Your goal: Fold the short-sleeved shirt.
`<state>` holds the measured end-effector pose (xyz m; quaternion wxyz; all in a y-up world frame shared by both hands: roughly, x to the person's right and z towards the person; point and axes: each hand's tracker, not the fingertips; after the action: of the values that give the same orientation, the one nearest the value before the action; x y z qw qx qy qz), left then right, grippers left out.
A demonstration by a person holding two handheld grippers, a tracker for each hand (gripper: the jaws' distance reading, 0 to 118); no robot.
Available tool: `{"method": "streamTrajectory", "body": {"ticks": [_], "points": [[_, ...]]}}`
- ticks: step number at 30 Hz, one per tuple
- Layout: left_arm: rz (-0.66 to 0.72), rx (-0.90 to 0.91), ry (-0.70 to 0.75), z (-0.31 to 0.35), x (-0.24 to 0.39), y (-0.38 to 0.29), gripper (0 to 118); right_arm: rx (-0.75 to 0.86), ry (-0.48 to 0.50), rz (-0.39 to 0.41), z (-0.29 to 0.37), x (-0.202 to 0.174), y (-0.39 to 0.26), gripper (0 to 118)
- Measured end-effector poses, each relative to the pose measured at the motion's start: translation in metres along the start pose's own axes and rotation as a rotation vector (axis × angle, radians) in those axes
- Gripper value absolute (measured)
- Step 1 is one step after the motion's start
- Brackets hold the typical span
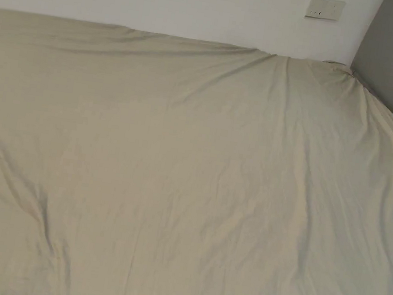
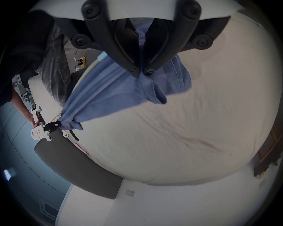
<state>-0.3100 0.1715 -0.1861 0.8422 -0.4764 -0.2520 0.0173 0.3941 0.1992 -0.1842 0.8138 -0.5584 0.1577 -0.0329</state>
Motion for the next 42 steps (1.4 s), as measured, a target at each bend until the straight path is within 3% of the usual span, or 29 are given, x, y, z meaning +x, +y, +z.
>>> {"method": "streamTrajectory", "body": {"ticks": [11,13,15,16,17,18,20,21,23,26,28,31,32,33,34,35,37,42], "points": [[0.059,-0.127,-0.022,-0.037,-0.009,-0.029,2,-0.063,-0.044,-0.023,-0.036,0.000,-0.020,1],[0.094,-0.118,-0.022,-0.036,-0.010,-0.029,7,-0.055,-0.057,-0.028,-0.041,0.010,-0.025,2],[0.118,-0.113,-0.025,-0.033,-0.012,-0.029,26,-0.032,-0.086,-0.006,-0.042,0.004,-0.029,3],[0.144,-0.110,-0.036,-0.029,-0.013,-0.031,44,-0.020,-0.107,0.018,-0.042,0.000,-0.031,5],[0.187,-0.105,-0.081,-0.026,-0.015,-0.031,79,-0.015,-0.131,0.045,-0.041,-0.002,-0.034,11],[0.201,-0.099,-0.128,-0.023,-0.017,-0.030,100,-0.030,-0.143,0.064,-0.038,-0.006,-0.033,20],[0.171,-0.061,-0.137,-0.007,-0.020,-0.025,103,-0.085,-0.211,0.139,-0.025,-0.021,-0.027,54],[0.170,-0.008,-0.134,0.004,-0.025,-0.021,103,-0.082,-0.266,0.183,-0.013,-0.032,-0.027,64],[0.256,0.124,-0.131,0.027,-0.042,-0.013,108,0.042,-0.364,0.299,0.020,-0.059,-0.021,65],[0.424,0.206,-0.182,0.030,-0.068,-0.012,115,0.307,-0.354,0.379,0.085,-0.116,0.002,65],[0.504,0.155,-0.274,0.011,-0.085,-0.016,116,0.554,-0.354,0.379,0.119,-0.151,0.014,65],[0.601,0.052,-0.329,-0.024,-0.098,-0.024,116,0.816,-0.249,0.349,0.155,-0.195,0.028,63],[0.602,0.028,-0.335,-0.035,-0.098,-0.026,116,0.875,-0.202,0.352,0.163,-0.207,0.030,48],[0.603,0.015,-0.345,-0.043,-0.098,-0.028,116,0.934,-0.209,0.355,0.169,-0.220,0.033,18],[0.613,-0.016,-0.373,-0.052,-0.098,-0.030,116,1.024,-0.289,0.348,0.172,-0.232,0.031,1],[0.629,-0.048,-0.436,-0.061,-0.097,-0.033,116,1.078,-0.288,0.336,0.176,-0.244,0.029,1],[0.654,0.002,-0.586,-0.069,-0.093,-0.033,116,1.001,-0.150,0.361,0.182,-0.253,0.035,1],[0.788,0.015,-0.709,-0.102,-0.110,-0.036,118,1.015,-0.151,0.363,0.173,-0.267,0.030,1]]}}
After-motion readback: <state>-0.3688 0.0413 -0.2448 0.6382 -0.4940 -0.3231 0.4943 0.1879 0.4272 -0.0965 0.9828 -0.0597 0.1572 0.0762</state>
